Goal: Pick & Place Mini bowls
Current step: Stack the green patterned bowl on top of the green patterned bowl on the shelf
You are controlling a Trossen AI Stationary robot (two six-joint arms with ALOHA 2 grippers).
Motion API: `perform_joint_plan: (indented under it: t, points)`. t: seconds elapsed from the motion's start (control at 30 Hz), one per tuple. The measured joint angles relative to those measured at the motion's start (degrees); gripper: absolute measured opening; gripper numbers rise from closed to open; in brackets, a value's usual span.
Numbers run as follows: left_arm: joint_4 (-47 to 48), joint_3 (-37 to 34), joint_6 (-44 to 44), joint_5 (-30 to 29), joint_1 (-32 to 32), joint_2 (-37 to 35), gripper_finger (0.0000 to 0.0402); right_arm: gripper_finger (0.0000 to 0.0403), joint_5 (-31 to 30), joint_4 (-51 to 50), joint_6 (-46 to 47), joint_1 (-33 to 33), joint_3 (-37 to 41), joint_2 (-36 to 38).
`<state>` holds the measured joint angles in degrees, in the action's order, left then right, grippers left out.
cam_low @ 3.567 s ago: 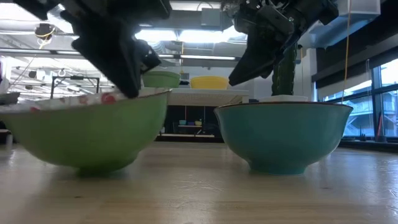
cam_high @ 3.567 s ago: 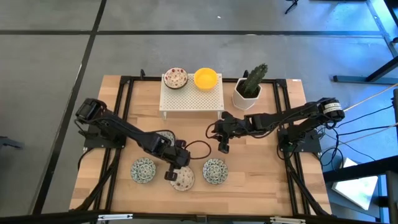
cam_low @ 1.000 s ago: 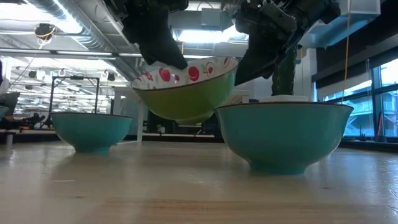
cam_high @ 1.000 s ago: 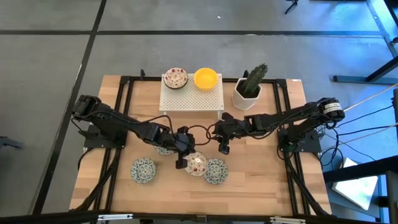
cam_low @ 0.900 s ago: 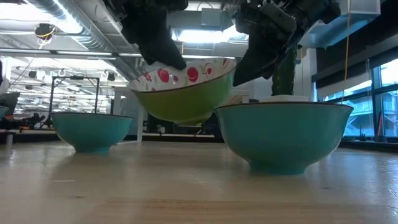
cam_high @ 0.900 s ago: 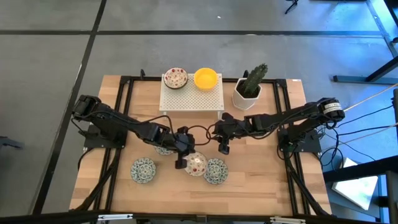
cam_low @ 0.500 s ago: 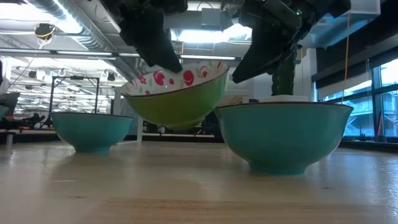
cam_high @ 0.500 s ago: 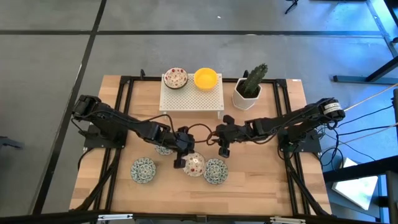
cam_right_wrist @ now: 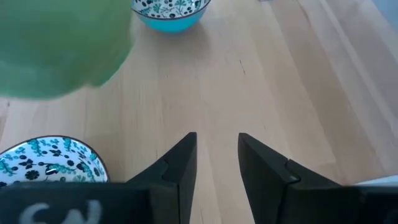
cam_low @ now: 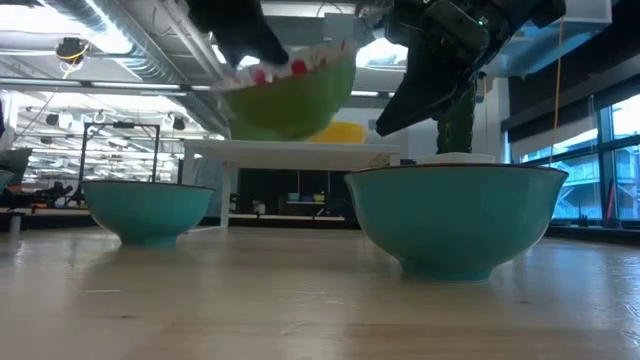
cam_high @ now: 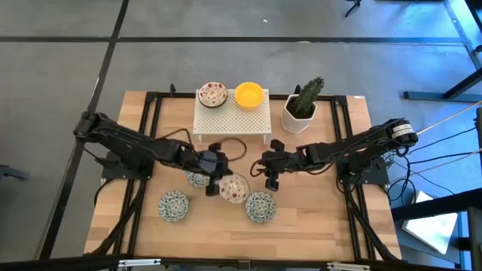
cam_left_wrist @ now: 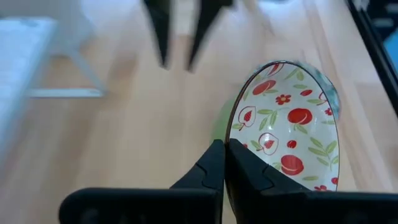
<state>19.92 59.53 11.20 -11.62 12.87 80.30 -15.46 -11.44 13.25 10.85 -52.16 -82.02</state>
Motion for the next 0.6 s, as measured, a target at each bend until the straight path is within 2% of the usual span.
perform_joint_plan:
  t: [0.17,0.27,0.37,0.6]
  points:
    - [2.15,0.00,0.90,-1.75,-2.90,-6.12,0.0004,0.0118,-0.02,0.01,-0.18,-0.04,0.00,0.00]
    - [3.74,0.00,1.92,-4.77,-5.14,-9.82,0.0004,0.0118,-0.09,0.30,-0.98,-0.07,0.00,0.00]
    - [4.15,0.00,3.92,-8.00,-8.25,-13.89,0.0004,0.0118,-0.12,0.89,-1.92,-0.35,0.00,0.00]
    - [4.44,0.00,6.32,-11.17,-15.69,-20.57,0.0005,0.0118,-1.46,0.87,-2.32,-0.63,0.00,0.00]
